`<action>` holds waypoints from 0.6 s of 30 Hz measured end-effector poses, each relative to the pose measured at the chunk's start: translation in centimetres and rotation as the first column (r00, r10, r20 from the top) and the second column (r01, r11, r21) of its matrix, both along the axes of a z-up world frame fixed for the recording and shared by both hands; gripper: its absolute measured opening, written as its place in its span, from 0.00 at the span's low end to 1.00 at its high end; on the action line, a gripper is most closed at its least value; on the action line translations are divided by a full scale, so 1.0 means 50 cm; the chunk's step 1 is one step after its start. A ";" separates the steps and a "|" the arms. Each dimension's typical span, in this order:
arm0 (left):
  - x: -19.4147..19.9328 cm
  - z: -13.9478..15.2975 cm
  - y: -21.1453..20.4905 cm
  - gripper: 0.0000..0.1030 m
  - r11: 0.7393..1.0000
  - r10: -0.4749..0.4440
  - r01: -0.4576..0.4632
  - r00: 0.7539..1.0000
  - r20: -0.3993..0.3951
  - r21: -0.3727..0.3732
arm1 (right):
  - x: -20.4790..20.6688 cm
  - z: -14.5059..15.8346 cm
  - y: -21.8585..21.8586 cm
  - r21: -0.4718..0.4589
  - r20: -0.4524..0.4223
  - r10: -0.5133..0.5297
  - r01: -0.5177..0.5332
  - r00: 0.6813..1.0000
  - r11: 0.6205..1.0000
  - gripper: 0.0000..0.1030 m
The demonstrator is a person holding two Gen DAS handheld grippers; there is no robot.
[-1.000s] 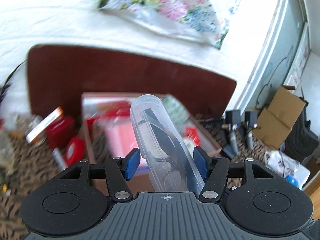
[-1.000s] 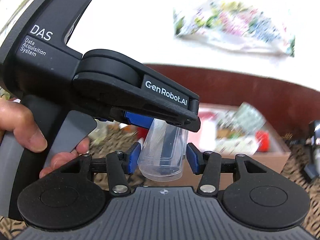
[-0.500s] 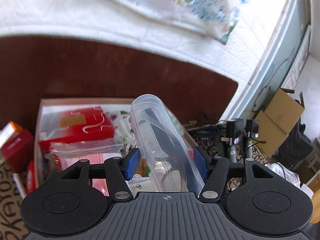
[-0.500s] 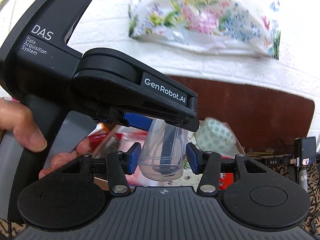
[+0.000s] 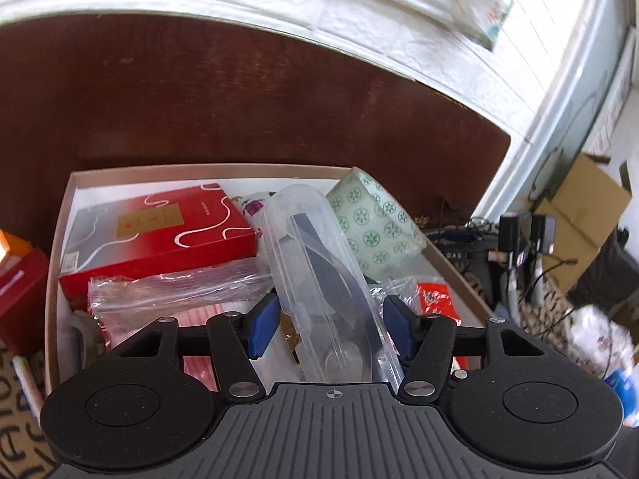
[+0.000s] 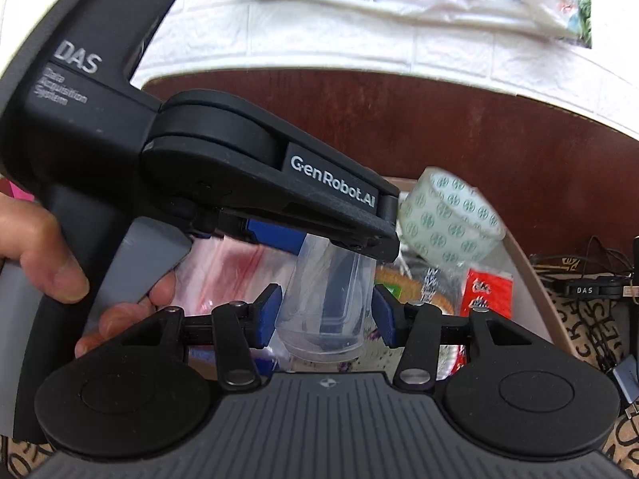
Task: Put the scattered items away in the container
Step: 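Lower the tube case into the box and open the left gripper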
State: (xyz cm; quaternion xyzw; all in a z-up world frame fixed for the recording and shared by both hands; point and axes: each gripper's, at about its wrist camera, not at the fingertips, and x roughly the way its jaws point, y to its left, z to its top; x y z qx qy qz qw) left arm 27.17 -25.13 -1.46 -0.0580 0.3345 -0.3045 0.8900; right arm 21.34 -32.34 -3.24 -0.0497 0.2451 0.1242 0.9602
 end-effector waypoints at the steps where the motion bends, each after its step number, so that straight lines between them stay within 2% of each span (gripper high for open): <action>1: -0.003 -0.002 -0.001 0.68 1.000 -0.006 0.005 1.000 0.011 0.008 | 0.001 -0.005 0.003 -0.009 -0.004 -0.001 0.001 1.000 1.000 0.53; 7: -0.020 -0.013 -0.006 0.65 0.999 -0.037 0.034 0.997 0.064 0.041 | 0.006 -0.010 -0.001 -0.008 -0.010 -0.010 0.010 1.000 1.000 0.54; 14: -0.022 -0.013 -0.002 0.67 0.999 -0.039 0.038 0.999 0.028 0.025 | -0.004 -0.006 0.005 -0.013 -0.014 -0.033 0.032 0.999 0.999 0.54; 18: -0.029 -0.008 -0.003 0.74 0.999 -0.045 0.044 0.999 0.016 0.014 | -0.008 -0.002 0.010 -0.031 -0.015 -0.046 0.045 0.999 0.998 0.54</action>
